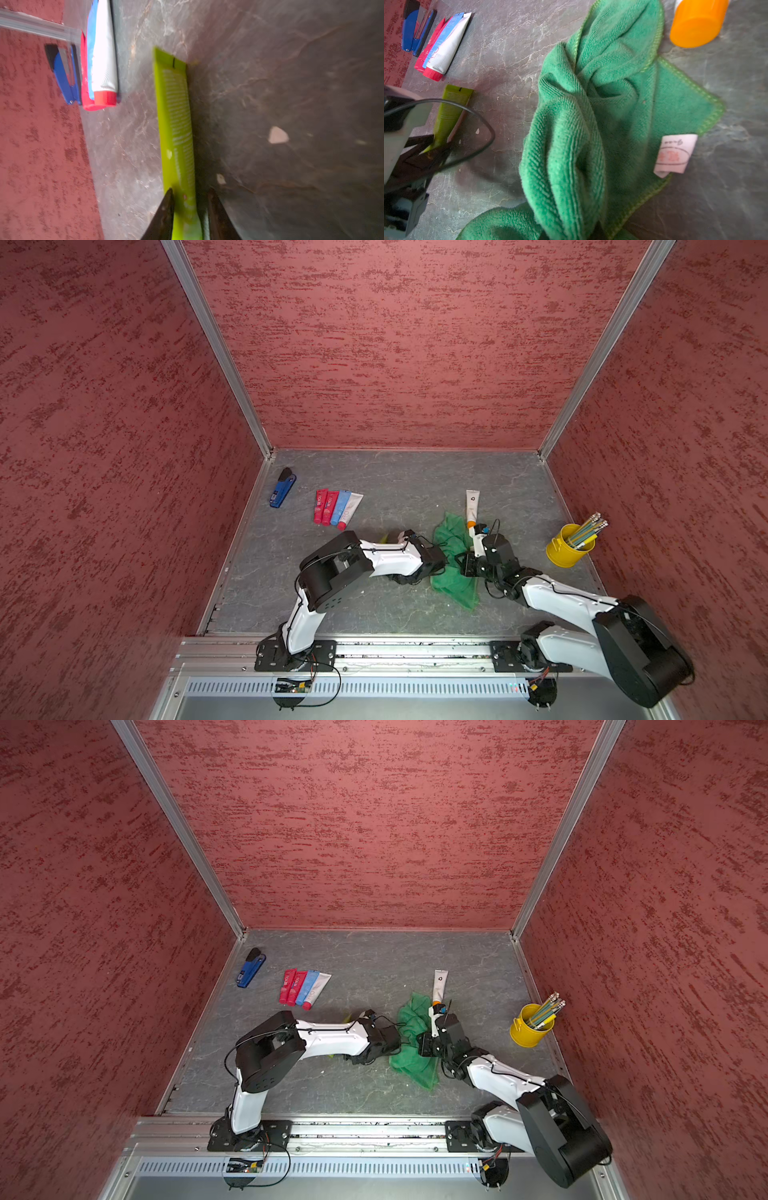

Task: Wipe the surface of the toothpaste tube
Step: Adjust the toothpaste at the center of the board.

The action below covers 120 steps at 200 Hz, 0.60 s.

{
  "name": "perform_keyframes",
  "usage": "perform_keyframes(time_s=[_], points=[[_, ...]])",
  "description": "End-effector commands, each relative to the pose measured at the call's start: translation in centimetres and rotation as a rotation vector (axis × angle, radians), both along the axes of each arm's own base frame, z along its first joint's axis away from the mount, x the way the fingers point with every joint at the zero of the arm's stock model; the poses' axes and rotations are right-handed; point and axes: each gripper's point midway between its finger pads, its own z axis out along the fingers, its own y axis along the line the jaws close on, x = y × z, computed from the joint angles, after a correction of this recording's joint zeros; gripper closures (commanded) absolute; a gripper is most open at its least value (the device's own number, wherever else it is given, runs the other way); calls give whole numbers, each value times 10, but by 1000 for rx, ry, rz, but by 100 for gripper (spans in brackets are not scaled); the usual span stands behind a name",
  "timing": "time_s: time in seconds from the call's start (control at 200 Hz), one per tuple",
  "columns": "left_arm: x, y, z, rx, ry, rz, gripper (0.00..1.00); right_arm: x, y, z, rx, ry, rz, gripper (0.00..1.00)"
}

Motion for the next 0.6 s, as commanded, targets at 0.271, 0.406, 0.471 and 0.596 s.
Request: perform_keyframes(time_s=[0.271,0.406,0.471,0.596], points=[[-25,-13,67,-588,21,-32,35,6,5,9,10,-30,16,100],[-34,0,54,-857,127,23,31,6,5,8,9,-28,16,100],[-39,5,45,-936,167,37,31,6,5,8,8,-28,15,100],[-48,10,28,-986,231,53,31,7,5,7,5,-26,14,100]])
